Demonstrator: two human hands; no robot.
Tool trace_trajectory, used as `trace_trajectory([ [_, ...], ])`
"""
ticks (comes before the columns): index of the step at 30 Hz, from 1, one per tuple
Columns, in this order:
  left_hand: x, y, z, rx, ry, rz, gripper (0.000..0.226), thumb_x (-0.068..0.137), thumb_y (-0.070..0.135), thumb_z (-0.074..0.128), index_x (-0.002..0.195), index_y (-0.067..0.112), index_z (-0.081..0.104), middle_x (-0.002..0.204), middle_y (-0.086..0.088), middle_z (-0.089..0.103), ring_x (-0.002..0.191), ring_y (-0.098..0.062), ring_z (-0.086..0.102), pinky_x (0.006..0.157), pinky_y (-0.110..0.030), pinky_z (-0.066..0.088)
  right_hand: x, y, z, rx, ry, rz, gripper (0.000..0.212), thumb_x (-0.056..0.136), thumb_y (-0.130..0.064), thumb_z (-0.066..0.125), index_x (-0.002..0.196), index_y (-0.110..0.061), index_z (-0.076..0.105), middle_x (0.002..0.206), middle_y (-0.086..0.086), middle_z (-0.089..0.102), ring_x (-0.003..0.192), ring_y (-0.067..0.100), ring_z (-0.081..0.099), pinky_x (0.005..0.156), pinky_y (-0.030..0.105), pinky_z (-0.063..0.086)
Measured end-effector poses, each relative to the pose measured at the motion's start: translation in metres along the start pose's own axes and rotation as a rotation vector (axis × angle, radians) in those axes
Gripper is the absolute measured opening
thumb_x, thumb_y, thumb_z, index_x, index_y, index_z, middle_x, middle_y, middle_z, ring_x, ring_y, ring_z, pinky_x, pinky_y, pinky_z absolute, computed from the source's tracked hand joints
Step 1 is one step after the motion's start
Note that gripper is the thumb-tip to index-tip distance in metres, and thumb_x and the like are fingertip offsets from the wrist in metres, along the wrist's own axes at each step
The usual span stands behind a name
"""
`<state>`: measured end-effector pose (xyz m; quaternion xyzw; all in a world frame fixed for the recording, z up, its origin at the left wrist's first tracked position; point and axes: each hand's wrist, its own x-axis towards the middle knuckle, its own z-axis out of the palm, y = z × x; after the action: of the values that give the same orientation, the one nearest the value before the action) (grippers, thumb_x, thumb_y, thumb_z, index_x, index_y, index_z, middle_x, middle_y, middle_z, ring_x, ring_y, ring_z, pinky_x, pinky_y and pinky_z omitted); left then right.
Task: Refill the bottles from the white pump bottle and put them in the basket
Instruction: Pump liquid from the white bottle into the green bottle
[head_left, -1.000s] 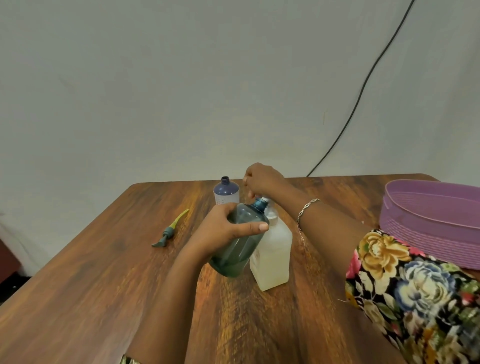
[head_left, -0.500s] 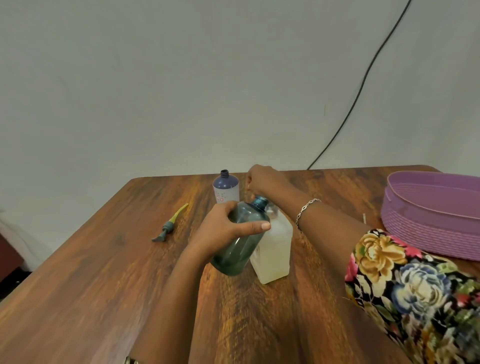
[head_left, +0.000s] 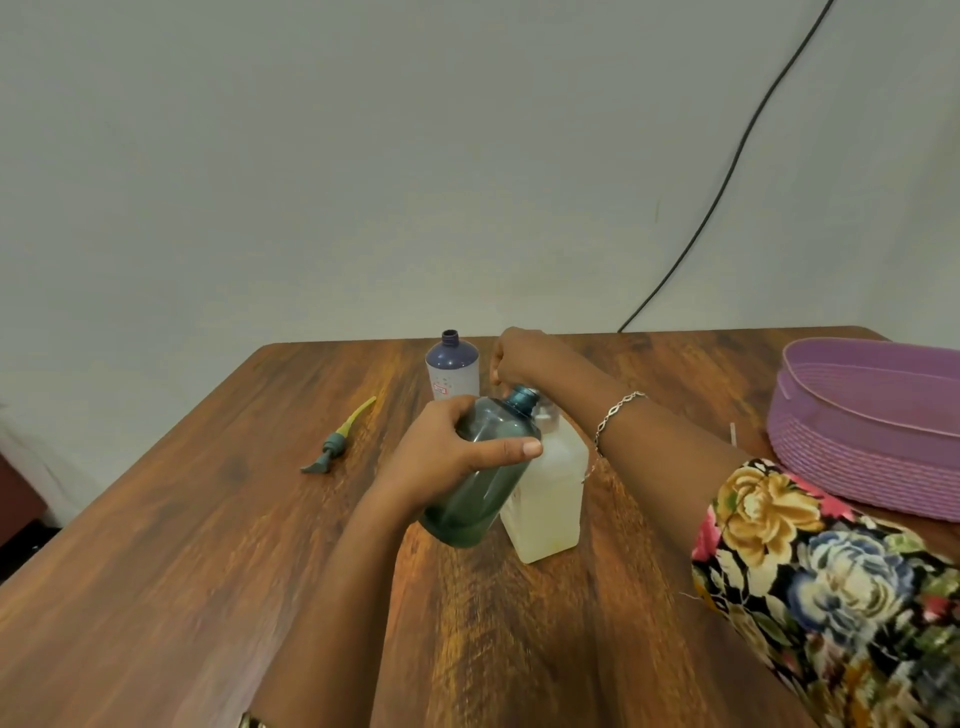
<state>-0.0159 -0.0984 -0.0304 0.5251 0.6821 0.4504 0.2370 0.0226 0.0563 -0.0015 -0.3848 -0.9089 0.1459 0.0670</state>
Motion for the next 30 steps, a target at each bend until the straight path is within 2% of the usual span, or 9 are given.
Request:
trace_trajectory([
  [2,0.002,0.002,-0.001,0.006,0.003,-0.01,0.061,0.057,0.055,0.073,0.101,0.016,0.06,0.093,-0.001,0.067,0.084,-0.017,0.064,0.076,-0.029,0.053,0.002,0.0,-0.001,0.033,-0.017,0.002,0.024,0.087,-0.007,0.054,0.11,-0.009,0.061,0.106,0.007,0.065,0.093,0.023,0.061,0.075,0.031,0.047],
  [4,0.003,0.004,0.0,0.006,-0.007,-0.016,0.067,0.056,0.058,0.077,0.105,0.016,0.061,0.094,0.001,0.067,0.086,-0.016,0.064,0.078,-0.031,0.054,0.002,0.002,-0.002,0.048,-0.003,-0.004,0.025,0.087,-0.006,0.054,0.112,-0.008,0.06,0.106,0.009,0.065,0.096,0.024,0.061,0.077,0.032,0.048],
  [9,-0.001,0.005,-0.002,-0.01,-0.001,-0.02,0.066,0.053,0.058,0.08,0.101,0.016,0.062,0.091,0.0,0.069,0.083,-0.018,0.066,0.076,-0.033,0.054,0.0,0.0,-0.013,0.155,0.031,-0.045,0.02,0.089,-0.008,0.051,0.105,-0.006,0.063,0.1,0.013,0.069,0.094,0.027,0.065,0.086,0.036,0.051],
  [13,-0.003,0.01,-0.004,-0.012,-0.008,-0.018,0.065,0.052,0.055,0.074,0.102,0.016,0.062,0.092,-0.001,0.068,0.085,-0.018,0.065,0.081,-0.037,0.054,-0.003,-0.004,-0.014,0.063,-0.037,-0.038,0.027,0.088,-0.008,0.053,0.113,-0.004,0.06,0.11,0.012,0.065,0.101,0.027,0.06,0.078,0.032,0.045],
  [15,-0.003,0.008,-0.001,-0.016,-0.018,-0.03,0.065,0.054,0.052,0.07,0.105,0.014,0.061,0.094,-0.001,0.068,0.087,-0.018,0.065,0.083,-0.038,0.055,-0.004,-0.004,-0.009,-0.032,-0.08,-0.034,0.029,0.089,-0.008,0.053,0.117,-0.005,0.058,0.114,0.011,0.063,0.097,0.024,0.058,0.075,0.03,0.042],
  [17,-0.002,0.003,0.002,0.008,-0.024,-0.055,0.072,0.053,0.058,0.078,0.106,0.013,0.061,0.097,-0.005,0.068,0.088,-0.021,0.065,0.083,-0.039,0.054,-0.005,-0.005,-0.005,-0.074,-0.121,-0.037,0.03,0.09,-0.009,0.053,0.119,-0.006,0.057,0.115,0.01,0.062,0.09,0.02,0.053,0.073,0.029,0.04],
  [24,-0.002,0.006,-0.001,-0.018,-0.041,-0.07,0.056,0.054,0.052,0.076,0.095,0.019,0.059,0.087,0.002,0.066,0.079,-0.013,0.063,0.073,-0.026,0.051,-0.007,-0.004,-0.005,0.07,-0.027,-0.061,0.023,0.088,-0.008,0.055,0.11,-0.005,0.062,0.108,0.011,0.066,0.091,0.021,0.058,0.073,0.03,0.044],
  [28,-0.008,0.012,0.0,-0.015,-0.011,-0.057,0.054,0.058,0.049,0.072,0.099,0.015,0.061,0.093,-0.003,0.067,0.084,-0.019,0.064,0.079,-0.034,0.054,-0.014,-0.003,-0.015,0.167,-0.003,-0.137,0.021,0.093,-0.014,0.051,0.104,-0.004,0.065,0.098,0.014,0.07,0.095,0.027,0.066,0.083,0.035,0.049],
  [30,-0.008,0.013,-0.002,0.008,0.0,-0.05,0.062,0.057,0.051,0.076,0.103,0.012,0.061,0.097,-0.008,0.067,0.089,-0.025,0.064,0.082,-0.04,0.053,-0.014,-0.004,-0.017,0.202,-0.011,-0.12,0.021,0.093,-0.015,0.05,0.104,-0.003,0.064,0.099,0.015,0.07,0.096,0.028,0.065,0.086,0.036,0.049],
])
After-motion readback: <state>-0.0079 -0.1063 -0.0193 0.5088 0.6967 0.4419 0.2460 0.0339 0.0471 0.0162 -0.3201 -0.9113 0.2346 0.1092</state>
